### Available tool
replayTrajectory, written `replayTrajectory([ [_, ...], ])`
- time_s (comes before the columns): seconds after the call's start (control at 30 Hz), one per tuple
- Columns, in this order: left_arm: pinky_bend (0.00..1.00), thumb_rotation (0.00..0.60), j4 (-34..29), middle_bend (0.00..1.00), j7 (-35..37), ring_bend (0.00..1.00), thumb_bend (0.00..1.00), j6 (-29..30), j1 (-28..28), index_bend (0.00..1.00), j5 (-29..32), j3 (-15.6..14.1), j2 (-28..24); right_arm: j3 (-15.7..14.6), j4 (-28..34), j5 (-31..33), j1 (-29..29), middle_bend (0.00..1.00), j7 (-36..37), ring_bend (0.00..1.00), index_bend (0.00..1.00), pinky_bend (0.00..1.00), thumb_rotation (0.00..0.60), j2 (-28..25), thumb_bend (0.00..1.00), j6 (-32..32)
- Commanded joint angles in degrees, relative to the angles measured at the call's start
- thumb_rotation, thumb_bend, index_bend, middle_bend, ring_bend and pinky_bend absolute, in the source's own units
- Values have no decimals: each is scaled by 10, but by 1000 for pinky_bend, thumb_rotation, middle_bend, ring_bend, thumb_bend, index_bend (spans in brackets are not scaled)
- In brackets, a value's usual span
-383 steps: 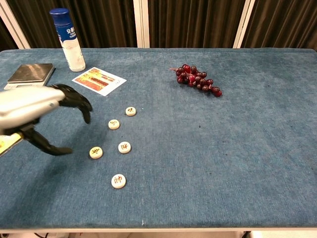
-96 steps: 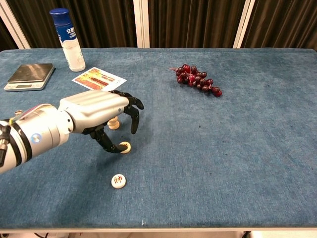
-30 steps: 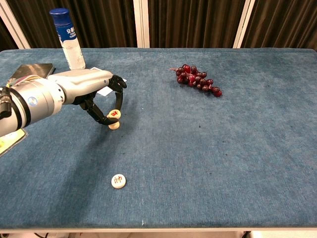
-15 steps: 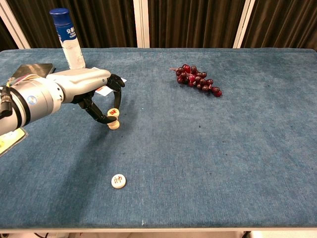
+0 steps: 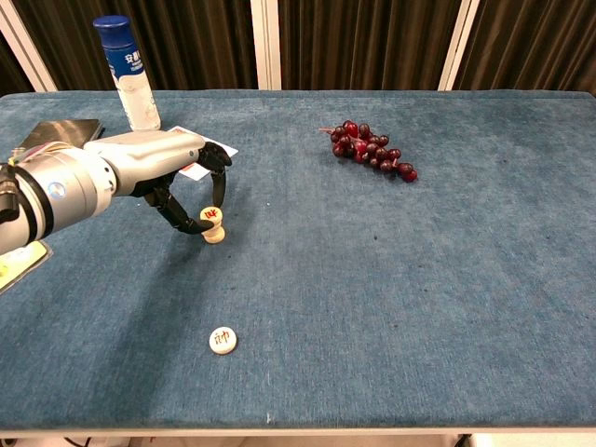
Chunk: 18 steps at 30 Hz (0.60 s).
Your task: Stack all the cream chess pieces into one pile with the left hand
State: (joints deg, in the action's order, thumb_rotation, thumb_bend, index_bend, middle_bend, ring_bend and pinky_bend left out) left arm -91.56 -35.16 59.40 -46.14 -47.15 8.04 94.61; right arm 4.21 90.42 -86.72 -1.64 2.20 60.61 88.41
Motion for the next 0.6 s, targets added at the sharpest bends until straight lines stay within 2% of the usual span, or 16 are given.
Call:
replayTrajectory([
  [0.03,0,600,0,91,3,0,300,2,1,453,-4,-1,0,0,1,-1,0,96,0,0,0,45,600,0,169,0],
  [0.33,0,600,-10,91,3,0,293,8,3,453,-5,-3,-5,0,0,0,1,96,1,0,0,45,600,0,169,2],
  [0.6,0,600,-53,91,16,0,290,53,25,453,-85,-23,-26,-1,0,-3,2,96,1,0,0,45,600,0,169,4],
])
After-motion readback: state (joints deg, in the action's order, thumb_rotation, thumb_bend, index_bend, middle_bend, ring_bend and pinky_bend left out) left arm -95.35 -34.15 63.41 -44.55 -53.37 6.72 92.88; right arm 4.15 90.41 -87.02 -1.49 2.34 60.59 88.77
